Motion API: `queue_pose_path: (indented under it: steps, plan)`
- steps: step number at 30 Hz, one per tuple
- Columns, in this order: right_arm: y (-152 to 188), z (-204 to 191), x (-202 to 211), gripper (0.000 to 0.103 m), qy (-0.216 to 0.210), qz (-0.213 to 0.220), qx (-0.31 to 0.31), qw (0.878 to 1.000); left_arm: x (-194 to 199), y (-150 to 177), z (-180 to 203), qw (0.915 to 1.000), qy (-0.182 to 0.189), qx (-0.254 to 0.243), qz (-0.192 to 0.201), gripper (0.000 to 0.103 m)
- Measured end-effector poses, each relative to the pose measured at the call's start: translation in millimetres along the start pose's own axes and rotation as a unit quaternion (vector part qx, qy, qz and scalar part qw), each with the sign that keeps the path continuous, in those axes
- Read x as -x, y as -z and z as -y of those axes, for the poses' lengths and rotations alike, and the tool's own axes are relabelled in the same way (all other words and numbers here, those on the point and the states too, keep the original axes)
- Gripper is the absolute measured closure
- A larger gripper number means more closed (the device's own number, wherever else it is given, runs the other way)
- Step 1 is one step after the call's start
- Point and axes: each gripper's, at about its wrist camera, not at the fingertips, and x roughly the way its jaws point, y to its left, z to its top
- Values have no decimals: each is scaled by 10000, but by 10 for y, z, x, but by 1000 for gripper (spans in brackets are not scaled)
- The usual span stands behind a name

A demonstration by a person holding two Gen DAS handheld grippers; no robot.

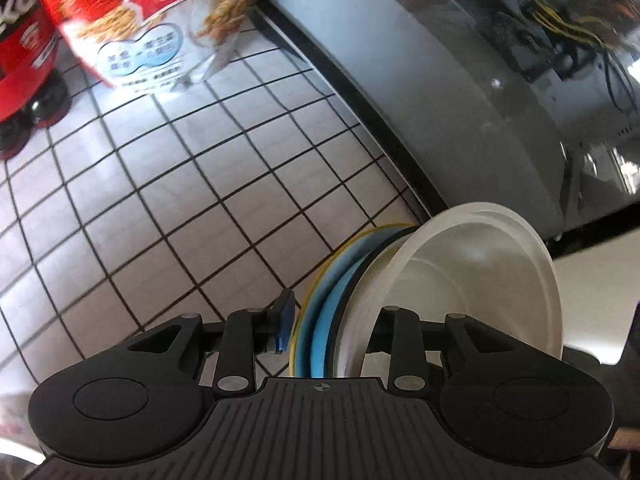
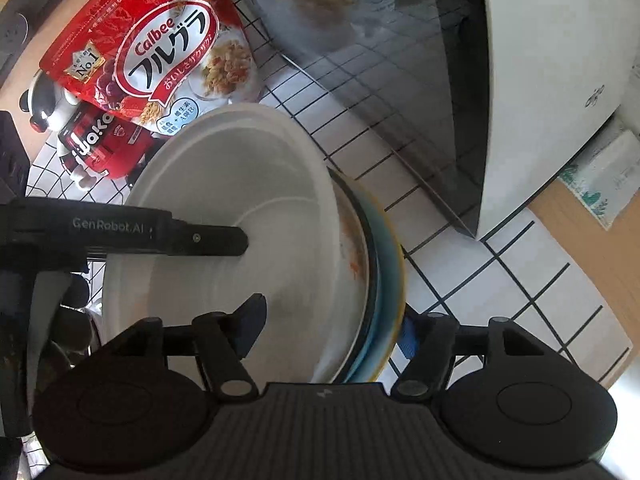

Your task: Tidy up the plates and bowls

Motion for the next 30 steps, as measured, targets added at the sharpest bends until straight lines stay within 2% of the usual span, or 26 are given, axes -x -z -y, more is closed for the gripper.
queue_pose_path:
  steps: [4,7,9,12,13,16,19,23,26,28,30]
  plan:
    - [-30,86,-7,35,-254,-80,-339,9991,23,-13,-22,9996,110,-250,-71,68]
    - [-57,188,-30,35,-489,-280,-669,9962,42,-22,9,9992,52,-347,-190,68]
    - [-62,199,-56,35,-424,-413,-733,9956,80,-15,65,9983,20,-496,-299,68]
    - [-45,204,-83,29,-169,-509,-743,9958,57,44,156,9962,-127,-721,-482,63]
    - [-38,206,-82,29,-174,-507,-762,9957,50,68,167,9958,-181,-744,-493,58]
    - [-24,190,-72,28,-167,-507,-797,9954,16,86,167,9968,-211,-607,-482,54]
    - [-27,160,-69,28,-170,-493,-689,9963,38,107,132,9984,-208,-383,-357,56]
    - [35,172,60,28,-205,-125,-376,9990,144,174,106,9994,-327,-32,-85,60]
    - [120,244,230,28,-232,297,-179,9991,300,265,105,9981,-495,230,291,60]
    - [200,306,366,28,-296,599,-42,9978,429,340,114,9960,-584,319,592,57]
    - [275,360,488,28,-418,847,110,9955,501,405,131,9949,-517,356,792,53]
